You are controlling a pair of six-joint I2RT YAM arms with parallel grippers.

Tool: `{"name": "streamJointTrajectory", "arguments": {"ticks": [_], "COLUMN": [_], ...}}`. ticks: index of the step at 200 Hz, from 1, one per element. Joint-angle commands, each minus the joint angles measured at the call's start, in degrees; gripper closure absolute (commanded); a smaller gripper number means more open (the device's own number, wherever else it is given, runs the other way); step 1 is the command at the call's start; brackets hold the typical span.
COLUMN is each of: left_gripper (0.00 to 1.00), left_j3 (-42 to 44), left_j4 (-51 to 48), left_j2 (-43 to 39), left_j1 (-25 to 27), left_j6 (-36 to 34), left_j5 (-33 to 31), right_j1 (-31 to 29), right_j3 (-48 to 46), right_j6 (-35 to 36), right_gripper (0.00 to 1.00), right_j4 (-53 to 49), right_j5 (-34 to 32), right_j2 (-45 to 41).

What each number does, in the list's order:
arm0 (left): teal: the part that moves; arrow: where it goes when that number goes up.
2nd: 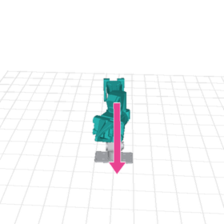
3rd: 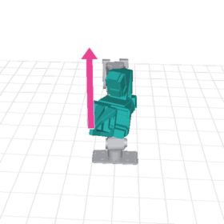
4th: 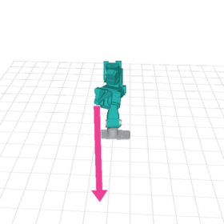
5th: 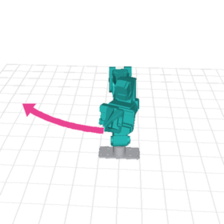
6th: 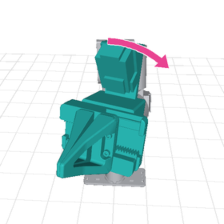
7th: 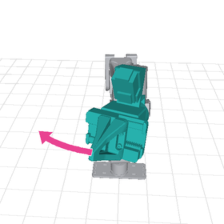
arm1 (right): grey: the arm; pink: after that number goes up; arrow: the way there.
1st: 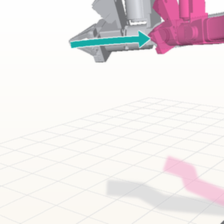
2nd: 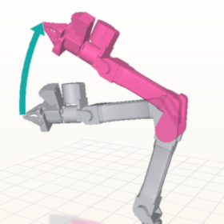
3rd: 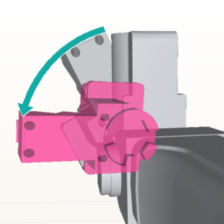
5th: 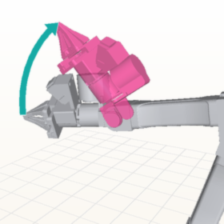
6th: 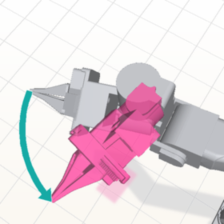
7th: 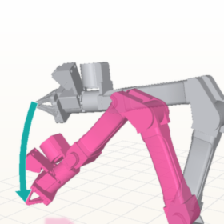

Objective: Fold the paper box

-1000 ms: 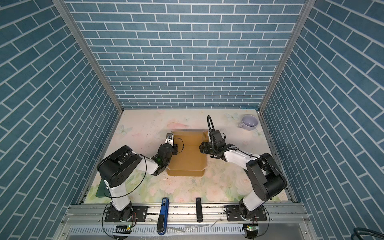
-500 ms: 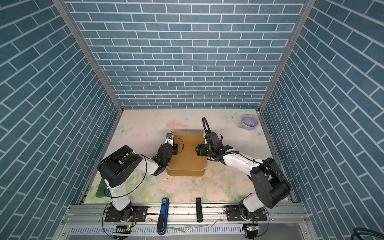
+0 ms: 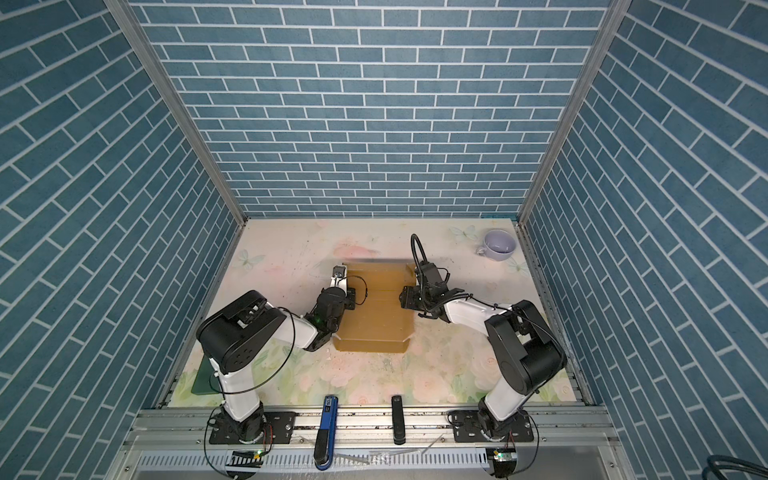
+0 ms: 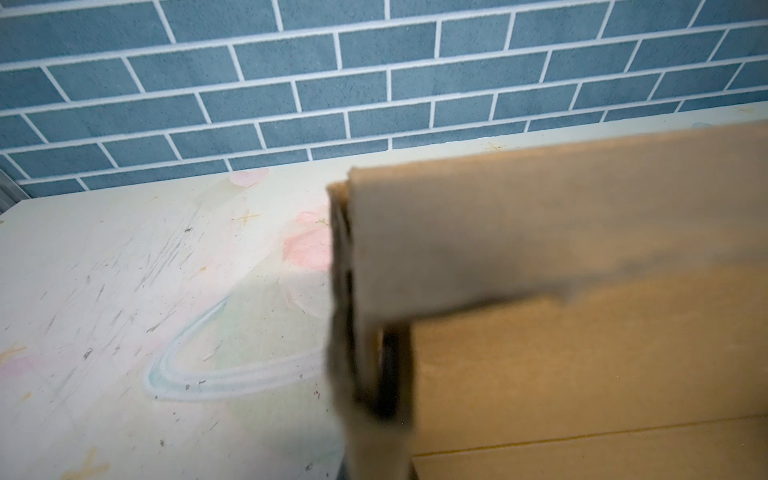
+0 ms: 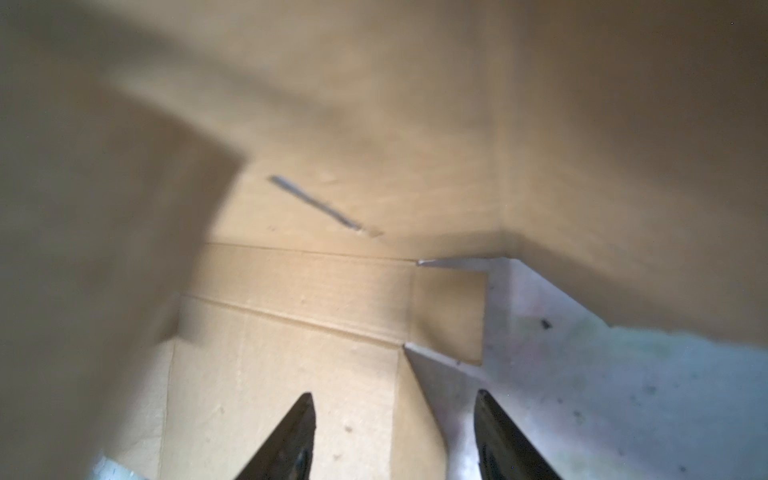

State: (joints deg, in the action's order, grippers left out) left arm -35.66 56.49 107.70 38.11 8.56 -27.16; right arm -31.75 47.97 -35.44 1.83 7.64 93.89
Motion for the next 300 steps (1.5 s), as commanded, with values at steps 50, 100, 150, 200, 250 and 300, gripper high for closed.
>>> {"name": "streamJointTrajectory", "arguments": {"ticks": [50, 100, 150, 200, 250, 300], "left_gripper": [1.00, 1.00, 1.00, 1.00, 1.00, 1.00], "left_j3": [-0.1, -0.3, -0.7, -0.8, -1.0, -1.2], "left_j4": [-1.3, -1.6, -1.7, -2.4, -3.1, -3.1], "left_j2": [1.3, 1.4, 1.9, 1.5, 1.5, 1.9], "left_j1": [-0.3, -0.3, -0.2, -0.2, -0.2, -0.2], "left_j6": [0.0, 0.0, 0.5, 1.4, 1.6, 1.7], "left_j5": [0.8, 1.1, 1.4, 0.2, -0.3, -0.1], "right_j1": [1.2, 1.2, -1.0, -2.0, -1.8, 1.3], "right_j3": [2.7, 3.5, 4.2, 3.4, 1.0, 3.1], "right_j6": [2.6, 5.2, 8.8, 9.8, 13.1, 13.4], "right_gripper": [0.39, 0.40, 0.40, 0.41, 0.40, 0.42], "right_j4": [4.1, 7.9, 8.8, 6.4, -10.5, -18.4], "right_j5": [1.7, 4.0, 6.0, 5.9, -3.9, -11.7], "right_j2": [5.2, 5.2, 4.9, 1.5, -12.8, -16.6]}}
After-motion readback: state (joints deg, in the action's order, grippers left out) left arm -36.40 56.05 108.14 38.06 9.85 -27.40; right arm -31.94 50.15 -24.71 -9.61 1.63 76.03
